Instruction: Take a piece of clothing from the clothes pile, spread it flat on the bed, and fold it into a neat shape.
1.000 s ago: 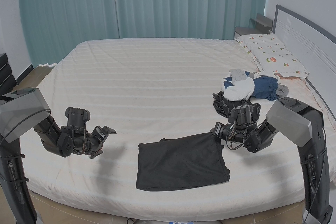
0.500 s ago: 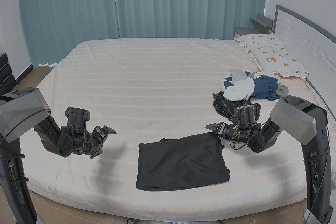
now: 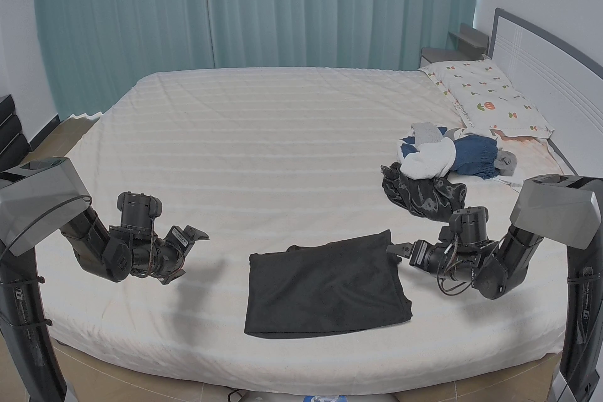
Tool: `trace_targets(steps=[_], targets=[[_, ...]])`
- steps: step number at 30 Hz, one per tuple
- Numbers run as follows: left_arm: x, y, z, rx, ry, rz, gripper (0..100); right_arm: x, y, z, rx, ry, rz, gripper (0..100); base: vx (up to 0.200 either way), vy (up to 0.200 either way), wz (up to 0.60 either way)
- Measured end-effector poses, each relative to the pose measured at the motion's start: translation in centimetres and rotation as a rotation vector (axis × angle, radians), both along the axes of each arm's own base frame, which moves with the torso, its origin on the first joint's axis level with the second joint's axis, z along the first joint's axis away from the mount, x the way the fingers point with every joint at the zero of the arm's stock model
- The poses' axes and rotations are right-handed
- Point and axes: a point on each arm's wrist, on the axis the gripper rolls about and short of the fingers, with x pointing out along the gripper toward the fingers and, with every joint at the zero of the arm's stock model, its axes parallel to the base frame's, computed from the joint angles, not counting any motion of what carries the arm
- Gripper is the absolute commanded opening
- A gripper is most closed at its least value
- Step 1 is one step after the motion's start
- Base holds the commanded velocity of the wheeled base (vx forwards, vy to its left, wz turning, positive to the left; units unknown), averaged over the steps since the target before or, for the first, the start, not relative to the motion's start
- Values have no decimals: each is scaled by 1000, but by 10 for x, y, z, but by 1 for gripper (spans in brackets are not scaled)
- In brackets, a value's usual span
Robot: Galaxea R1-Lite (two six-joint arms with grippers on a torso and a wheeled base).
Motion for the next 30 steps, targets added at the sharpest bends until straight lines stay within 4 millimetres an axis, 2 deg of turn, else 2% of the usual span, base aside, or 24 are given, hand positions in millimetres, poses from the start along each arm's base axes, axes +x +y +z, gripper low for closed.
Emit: trace_targets(steps=[7,11,15,16,22,29,30], targets=[[0,0,0,1,1,0,100,-40,-4,-2,-2,-8,92,100,0,0,0],[0,0,0,1,1,0,100,-52,-1,-3,2,2,136,100,0,0,0],[0,0,0,1,1,0,100,-55,4,-5,-3,6,160,100,0,0,0],[0,0,0,1,1,0,100,-55,5,-6,-4,8,164,0,0,0,0],[0,0,0,1,0,0,100,-59,11,-13,-40,13,201,0,0,0,0],[0,0,0,1,-1,0,100,-64,6,-17,-62,30,201,0,0,0,0],[0,0,0,1,-1,0,100,-66,4,-17,-64,36,198,100,0,0,0]])
